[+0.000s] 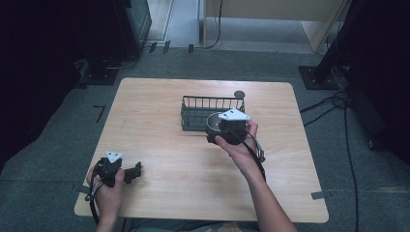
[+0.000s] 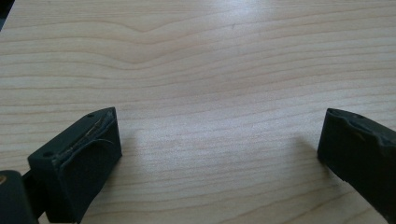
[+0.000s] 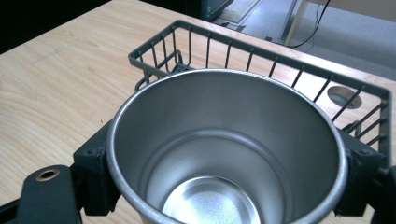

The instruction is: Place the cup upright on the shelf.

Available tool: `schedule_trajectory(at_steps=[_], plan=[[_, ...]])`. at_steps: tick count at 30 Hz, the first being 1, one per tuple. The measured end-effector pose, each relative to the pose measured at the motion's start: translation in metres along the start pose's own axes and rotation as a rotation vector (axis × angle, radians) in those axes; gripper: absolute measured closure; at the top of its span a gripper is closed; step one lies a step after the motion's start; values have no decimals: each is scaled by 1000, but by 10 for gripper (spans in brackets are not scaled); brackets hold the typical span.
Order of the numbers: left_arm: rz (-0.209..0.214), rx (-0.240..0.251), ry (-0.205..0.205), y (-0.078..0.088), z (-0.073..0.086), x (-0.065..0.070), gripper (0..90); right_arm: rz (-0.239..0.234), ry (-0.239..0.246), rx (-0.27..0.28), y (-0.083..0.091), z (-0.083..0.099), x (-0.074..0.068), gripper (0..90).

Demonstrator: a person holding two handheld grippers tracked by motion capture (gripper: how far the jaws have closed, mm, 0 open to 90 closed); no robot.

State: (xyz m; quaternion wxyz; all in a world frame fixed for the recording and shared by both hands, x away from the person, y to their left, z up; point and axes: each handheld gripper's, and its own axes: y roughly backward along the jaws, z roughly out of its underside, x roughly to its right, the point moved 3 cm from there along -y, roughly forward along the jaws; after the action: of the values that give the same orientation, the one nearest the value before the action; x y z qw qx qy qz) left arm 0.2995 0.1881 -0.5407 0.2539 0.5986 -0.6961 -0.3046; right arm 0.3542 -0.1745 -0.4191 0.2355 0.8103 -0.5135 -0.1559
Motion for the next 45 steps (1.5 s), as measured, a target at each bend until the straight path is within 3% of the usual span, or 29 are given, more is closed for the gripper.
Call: schedule_trajectory(at_steps=[13,31,45], plan=[[-1,-1,0,0,0,0,0,11,-14,11,-2,-25,15,164],[0,-2,-2,0,0,0,0,72,-45,11,-14,-52,42,165],[0,-2,-1,0,0,0,0,108,-75,-16,-33,-62,60,165]])
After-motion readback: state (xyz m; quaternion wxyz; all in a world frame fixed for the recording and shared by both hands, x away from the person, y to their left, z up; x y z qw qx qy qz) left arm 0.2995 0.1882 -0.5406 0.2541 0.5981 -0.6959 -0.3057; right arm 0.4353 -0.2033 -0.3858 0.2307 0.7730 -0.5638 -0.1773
